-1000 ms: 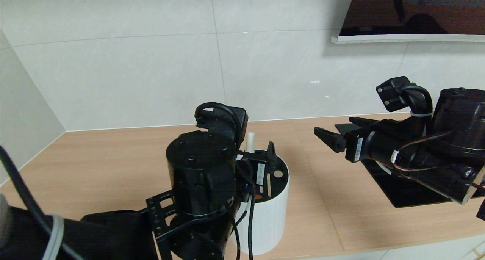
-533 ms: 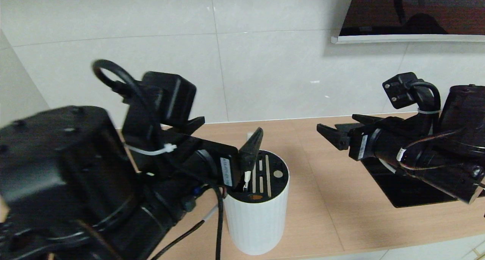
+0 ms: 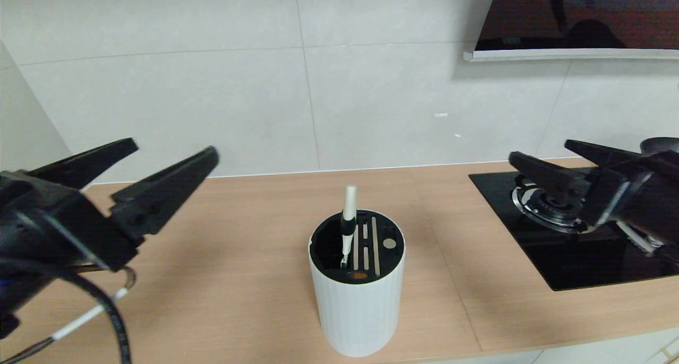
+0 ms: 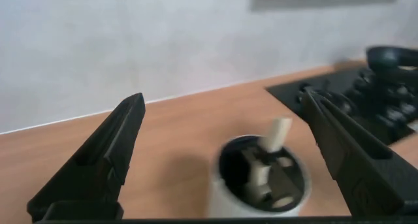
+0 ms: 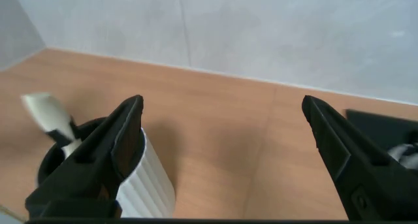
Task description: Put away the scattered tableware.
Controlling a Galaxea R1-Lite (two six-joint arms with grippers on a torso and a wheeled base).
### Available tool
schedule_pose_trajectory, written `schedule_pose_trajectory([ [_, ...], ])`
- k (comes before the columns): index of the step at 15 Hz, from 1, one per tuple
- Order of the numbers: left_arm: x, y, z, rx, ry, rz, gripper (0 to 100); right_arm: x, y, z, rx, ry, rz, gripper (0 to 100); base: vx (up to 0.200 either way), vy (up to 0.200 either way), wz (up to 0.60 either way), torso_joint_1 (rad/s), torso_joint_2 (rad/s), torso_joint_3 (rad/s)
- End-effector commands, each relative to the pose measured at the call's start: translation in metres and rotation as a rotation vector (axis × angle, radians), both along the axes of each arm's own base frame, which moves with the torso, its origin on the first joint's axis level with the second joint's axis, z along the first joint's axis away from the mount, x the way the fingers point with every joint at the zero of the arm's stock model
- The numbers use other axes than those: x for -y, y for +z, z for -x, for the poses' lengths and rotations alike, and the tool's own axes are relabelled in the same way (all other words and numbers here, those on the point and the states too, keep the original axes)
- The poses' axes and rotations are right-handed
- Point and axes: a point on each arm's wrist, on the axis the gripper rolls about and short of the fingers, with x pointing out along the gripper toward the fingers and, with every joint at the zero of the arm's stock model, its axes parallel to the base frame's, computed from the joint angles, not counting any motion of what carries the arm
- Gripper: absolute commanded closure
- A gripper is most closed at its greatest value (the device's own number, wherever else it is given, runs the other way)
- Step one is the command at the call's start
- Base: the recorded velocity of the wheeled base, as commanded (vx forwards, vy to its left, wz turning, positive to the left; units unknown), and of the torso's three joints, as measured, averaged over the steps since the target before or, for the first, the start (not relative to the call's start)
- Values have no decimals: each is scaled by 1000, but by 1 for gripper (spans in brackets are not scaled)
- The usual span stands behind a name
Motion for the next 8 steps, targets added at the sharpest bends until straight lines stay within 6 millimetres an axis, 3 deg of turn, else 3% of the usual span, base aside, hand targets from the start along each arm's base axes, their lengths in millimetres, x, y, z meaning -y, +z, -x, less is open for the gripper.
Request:
schedule_pose_trajectory([
  [1,-58,0,46,71,126,57,0,49,2,64,93,-69,-53,0,0,0,0,0,0,0],
  [4,-94,-18,96,44,288,29,0,89,-9,130,136,-179,-66,0,0,0,0,0,0,0],
  [8,-109,-45,147,64,478,16,0,108,-30,192,218,-294,-76,0,0,0,0,0,0,0],
])
